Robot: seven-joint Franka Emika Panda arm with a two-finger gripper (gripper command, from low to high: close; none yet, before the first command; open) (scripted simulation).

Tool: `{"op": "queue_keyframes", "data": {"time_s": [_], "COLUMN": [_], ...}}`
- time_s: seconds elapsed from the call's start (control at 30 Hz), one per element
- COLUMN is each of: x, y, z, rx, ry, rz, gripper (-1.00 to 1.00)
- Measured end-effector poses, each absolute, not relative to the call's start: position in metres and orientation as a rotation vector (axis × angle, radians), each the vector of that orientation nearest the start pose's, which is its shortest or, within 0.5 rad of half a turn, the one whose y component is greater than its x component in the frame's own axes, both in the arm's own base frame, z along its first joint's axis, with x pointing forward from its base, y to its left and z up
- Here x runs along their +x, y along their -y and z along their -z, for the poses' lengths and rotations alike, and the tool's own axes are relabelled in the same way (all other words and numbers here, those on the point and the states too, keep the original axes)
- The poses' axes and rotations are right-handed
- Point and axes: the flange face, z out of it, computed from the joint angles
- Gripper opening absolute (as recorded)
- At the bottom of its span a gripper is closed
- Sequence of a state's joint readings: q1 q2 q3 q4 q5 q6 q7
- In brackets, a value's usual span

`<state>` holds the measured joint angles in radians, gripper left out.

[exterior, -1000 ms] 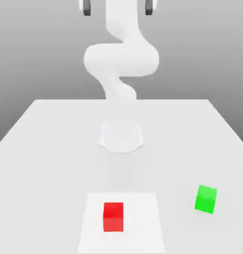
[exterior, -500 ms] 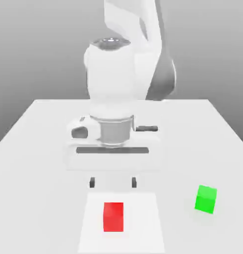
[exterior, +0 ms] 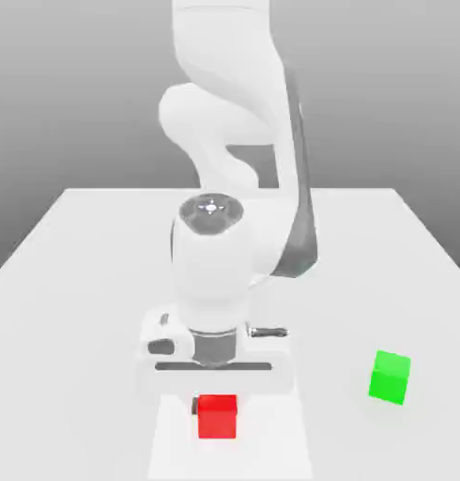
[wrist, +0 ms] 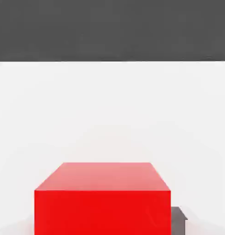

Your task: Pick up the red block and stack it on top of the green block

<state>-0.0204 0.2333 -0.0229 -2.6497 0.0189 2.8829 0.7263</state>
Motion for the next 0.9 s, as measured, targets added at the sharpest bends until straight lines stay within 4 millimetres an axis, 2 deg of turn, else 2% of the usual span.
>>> {"op": "queue_keyframes", "data": {"time_s": [0.1,0.17,0.4,0.53,0.67,0.77,0.87,0.9], "x": [0.418,0.418,0.4,0.377,0.344,0.332,0.339,0.338], "y": [0.02,0.002,-0.114,-0.174,-0.23,-0.249,-0.24,-0.239], "z": [-0.195,-0.208,-0.227,-0.235,-0.244,-0.226,-0.193,-0.185], "rx": [-2.901,-2.948,-3.133,-3.127,-3.039,-2.994,-3.005,-3.005], "ry": [-1.205,-1.084,-0.219,0.291,0.795,0.952,0.92,0.921], "rz": [0.0,-0.001,-0.002,-0.003,-0.002,-0.002,-0.002,-0.002], "gripper": [-1.0,-1.0,-1.0,-1.0,-1.0,-1.0,-1.0,1.0]}}
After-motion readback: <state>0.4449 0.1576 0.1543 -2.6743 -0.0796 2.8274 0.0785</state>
